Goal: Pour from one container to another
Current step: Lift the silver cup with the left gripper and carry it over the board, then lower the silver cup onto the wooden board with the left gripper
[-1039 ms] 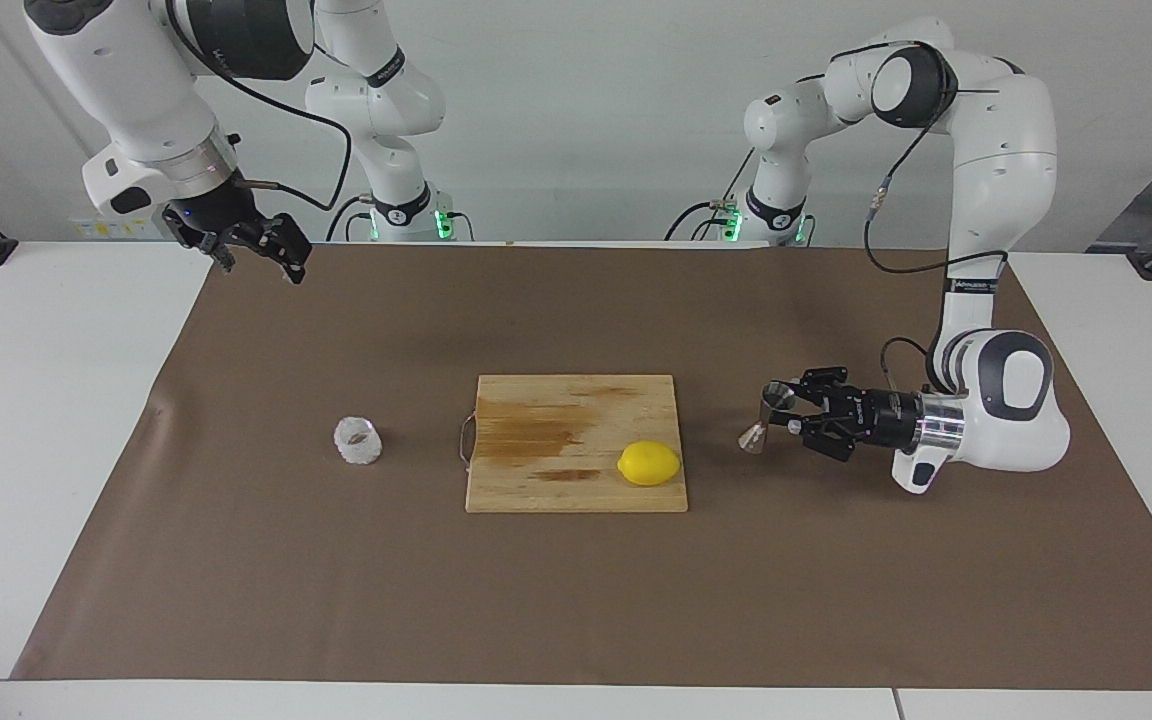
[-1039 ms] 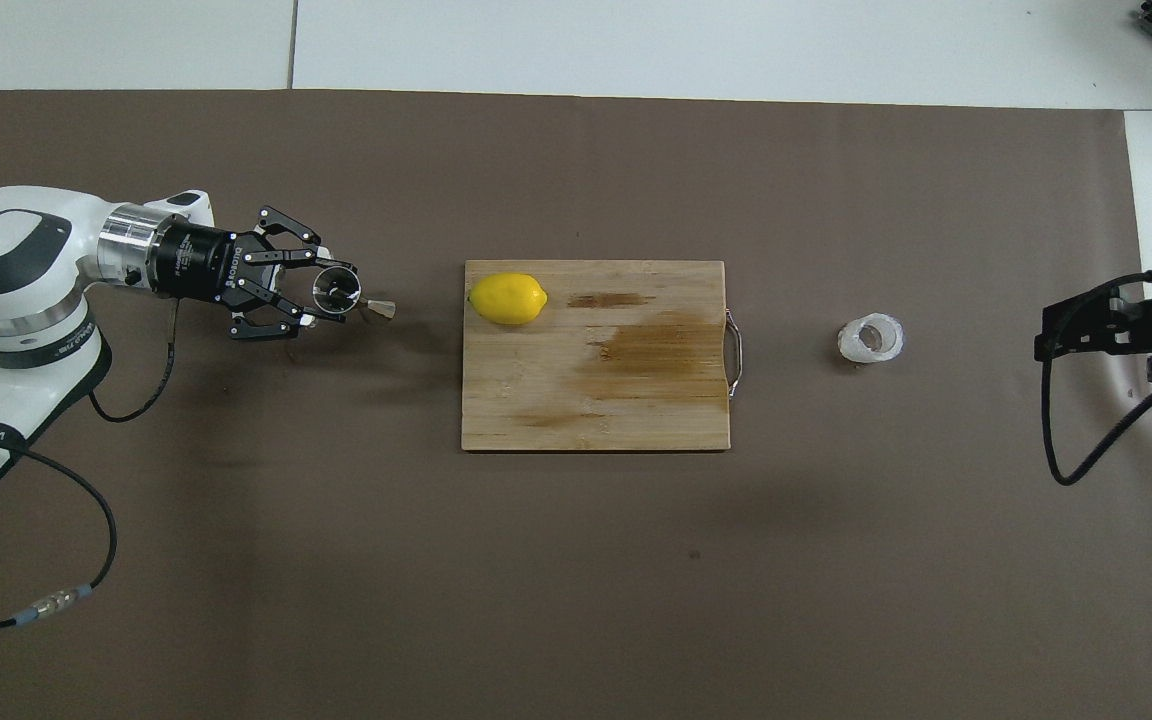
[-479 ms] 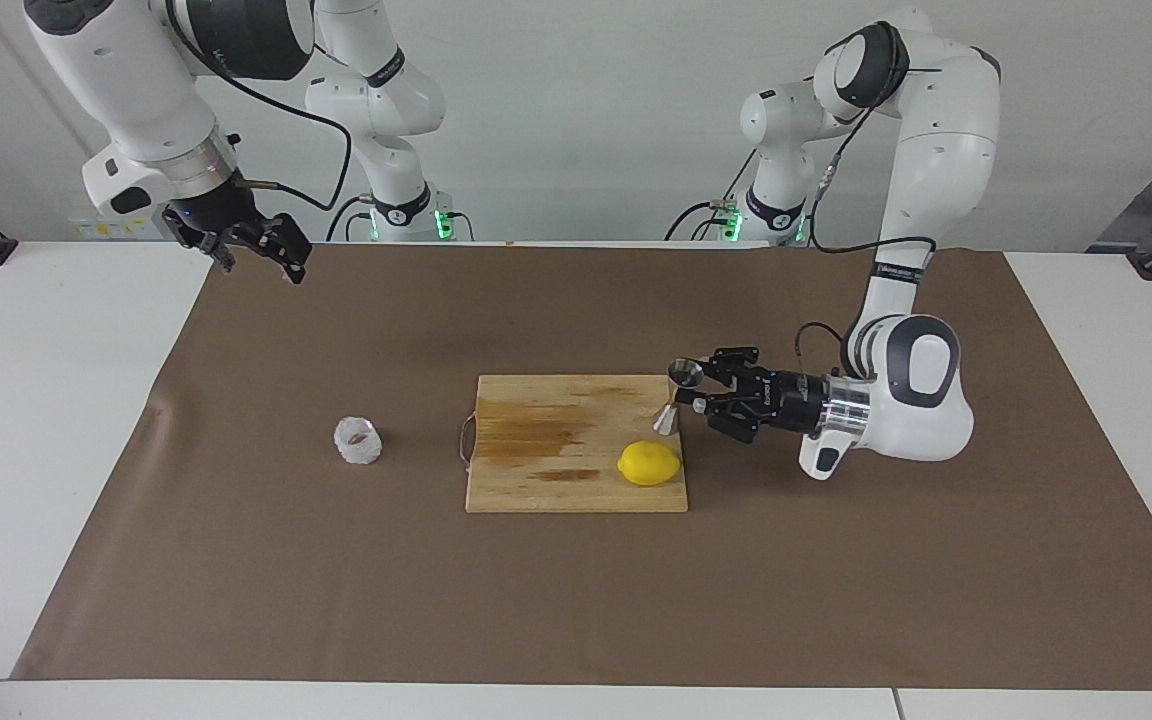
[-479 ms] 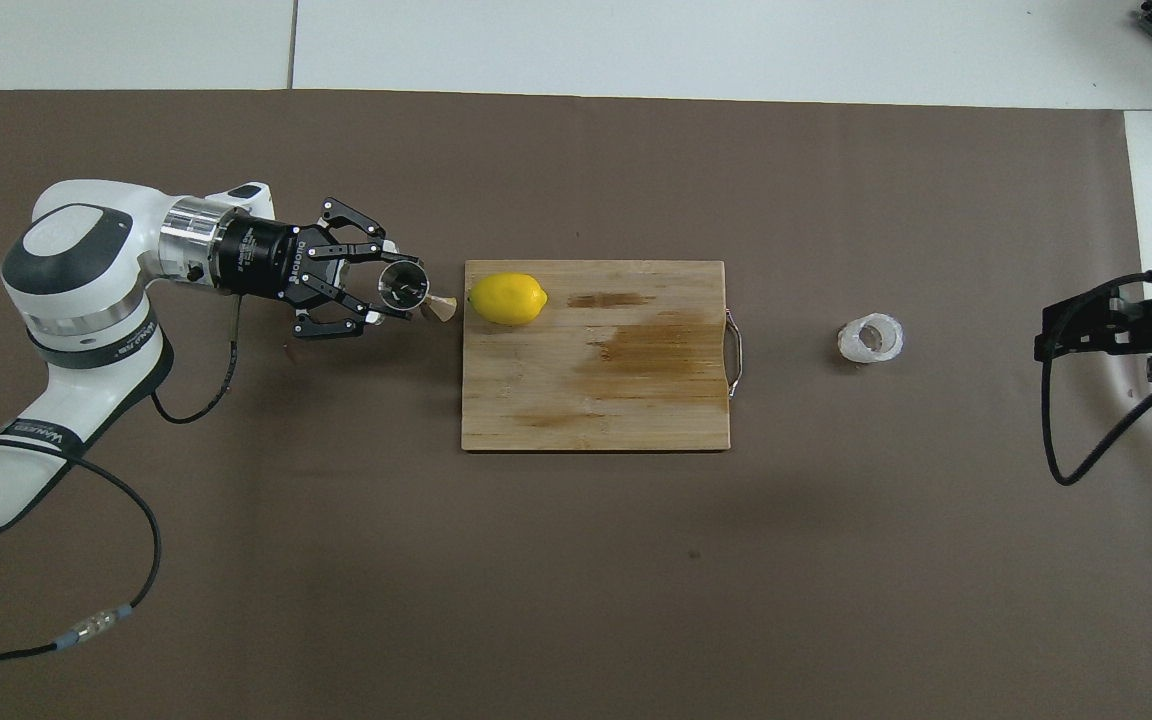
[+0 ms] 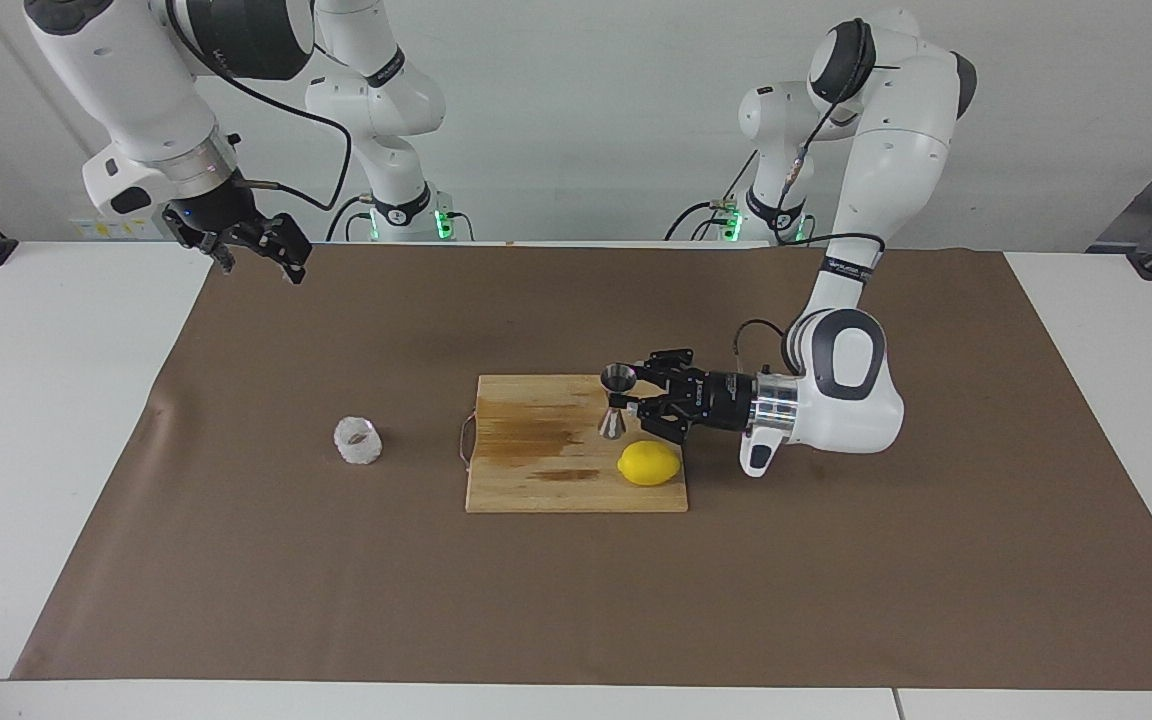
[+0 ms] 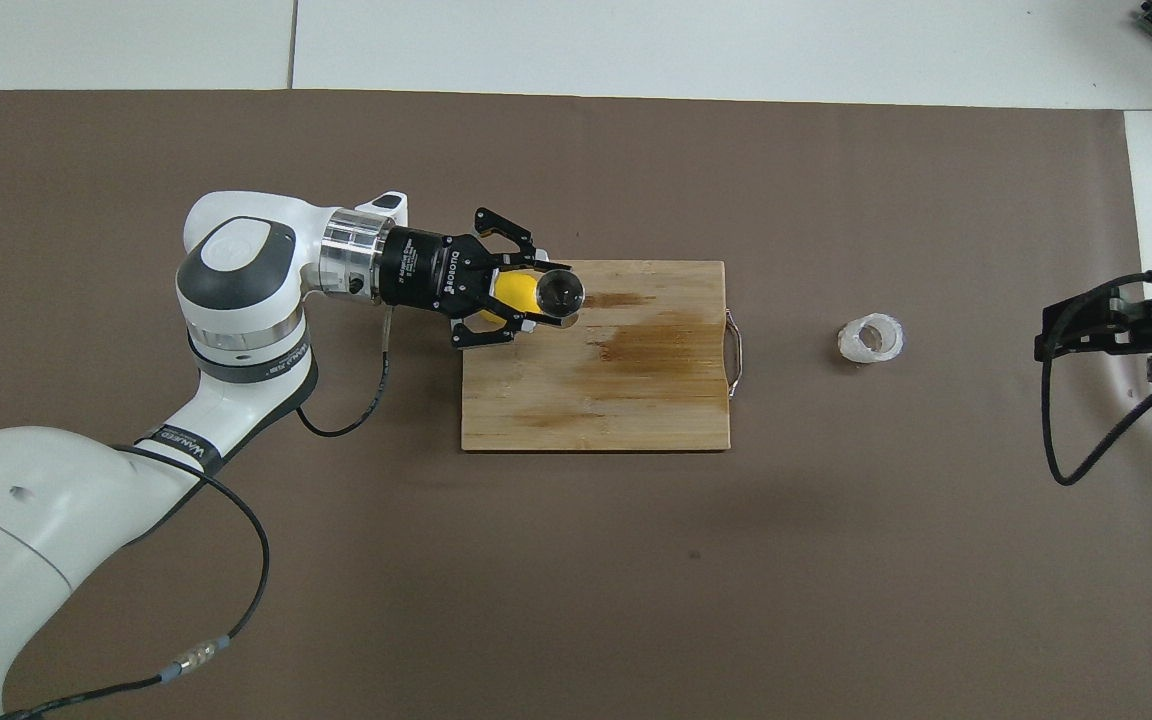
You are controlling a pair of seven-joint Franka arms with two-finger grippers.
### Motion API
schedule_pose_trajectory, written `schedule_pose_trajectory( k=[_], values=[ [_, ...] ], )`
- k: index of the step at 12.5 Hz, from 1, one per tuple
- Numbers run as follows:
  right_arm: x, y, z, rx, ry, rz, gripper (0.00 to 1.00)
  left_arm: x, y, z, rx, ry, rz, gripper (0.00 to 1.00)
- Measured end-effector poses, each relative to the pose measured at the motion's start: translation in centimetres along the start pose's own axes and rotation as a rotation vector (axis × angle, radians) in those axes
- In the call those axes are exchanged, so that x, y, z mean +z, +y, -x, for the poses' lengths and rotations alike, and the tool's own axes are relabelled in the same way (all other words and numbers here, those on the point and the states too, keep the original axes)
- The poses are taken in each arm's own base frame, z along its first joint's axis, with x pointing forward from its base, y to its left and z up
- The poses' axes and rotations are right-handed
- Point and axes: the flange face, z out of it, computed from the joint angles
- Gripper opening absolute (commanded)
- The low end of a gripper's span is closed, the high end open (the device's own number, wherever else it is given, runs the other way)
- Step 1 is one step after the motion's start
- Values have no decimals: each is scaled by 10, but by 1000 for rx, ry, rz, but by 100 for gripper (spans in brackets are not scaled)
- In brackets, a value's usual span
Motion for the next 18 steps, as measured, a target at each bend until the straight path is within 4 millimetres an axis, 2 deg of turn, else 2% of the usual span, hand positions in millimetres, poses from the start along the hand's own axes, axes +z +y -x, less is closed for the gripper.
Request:
schedule_pose_trajectory(
  k=[2, 9, 18],
  values=[
    [0, 0, 0, 0, 0, 0, 100, 24, -3, -1, 4, -3, -24, 0],
    [0, 0, 0, 0, 0, 0, 100, 78, -6, -29, 15, -6, -83, 0],
    [0, 0, 0, 0, 0, 0, 100, 115, -7, -46, 41, 58, -105, 0]
  ],
)
